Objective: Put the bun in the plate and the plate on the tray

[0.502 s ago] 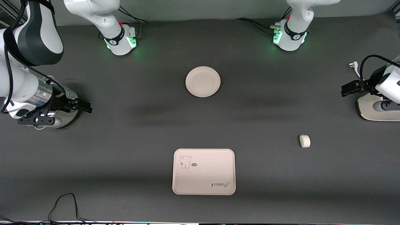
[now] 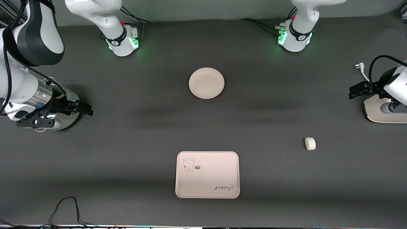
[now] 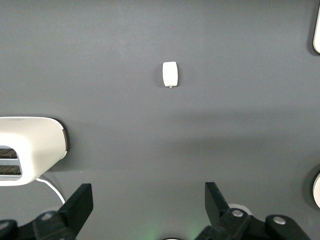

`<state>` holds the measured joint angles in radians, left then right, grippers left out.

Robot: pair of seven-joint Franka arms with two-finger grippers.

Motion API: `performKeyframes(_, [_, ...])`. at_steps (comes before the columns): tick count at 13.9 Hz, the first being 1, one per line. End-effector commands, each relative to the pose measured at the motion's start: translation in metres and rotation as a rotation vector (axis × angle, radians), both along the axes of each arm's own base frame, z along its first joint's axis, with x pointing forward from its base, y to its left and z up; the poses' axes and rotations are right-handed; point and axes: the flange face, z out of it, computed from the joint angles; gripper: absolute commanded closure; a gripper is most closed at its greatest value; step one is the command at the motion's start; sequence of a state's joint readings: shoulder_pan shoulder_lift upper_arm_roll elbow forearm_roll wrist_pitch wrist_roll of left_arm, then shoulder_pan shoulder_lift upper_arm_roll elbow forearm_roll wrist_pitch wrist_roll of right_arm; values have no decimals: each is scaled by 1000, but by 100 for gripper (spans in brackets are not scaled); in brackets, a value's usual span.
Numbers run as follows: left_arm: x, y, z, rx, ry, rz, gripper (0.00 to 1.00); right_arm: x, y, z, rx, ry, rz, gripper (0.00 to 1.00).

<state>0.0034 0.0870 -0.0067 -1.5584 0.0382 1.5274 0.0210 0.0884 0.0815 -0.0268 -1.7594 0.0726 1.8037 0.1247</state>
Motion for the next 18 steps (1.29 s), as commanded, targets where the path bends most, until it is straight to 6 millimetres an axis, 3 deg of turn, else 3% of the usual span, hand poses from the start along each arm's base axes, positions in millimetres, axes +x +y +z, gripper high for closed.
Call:
performKeyframes(1, [13, -1, -4, 2, 6, -29, 0, -9, -3, -7, 13, -44, -3, 0])
performKeyframes(4, [66, -16, -43, -6, 27, -53, 0, -18, 3, -15, 11, -66, 7, 0])
performKeyframes(6, [112, -20, -78, -13, 22, -59, 0, -21, 3, 9, 8, -4, 16, 0])
performKeyframes(8, [142, -18, -131, -28, 44, -55, 0, -27, 1, 29, 2, 63, 25, 0])
performKeyframes(11, [154, -21, -209, -24, 91, -51, 0, -33, -5, 33, 5, 70, 33, 0])
performKeyframes(15, [140, -21, -303, -32, 99, -53, 0, -30, -4, 23, 3, 77, 32, 0])
performKeyframes(18, [134, -29, -316, -20, 103, -66, 0, -28, -2, 17, 4, 74, 34, 0])
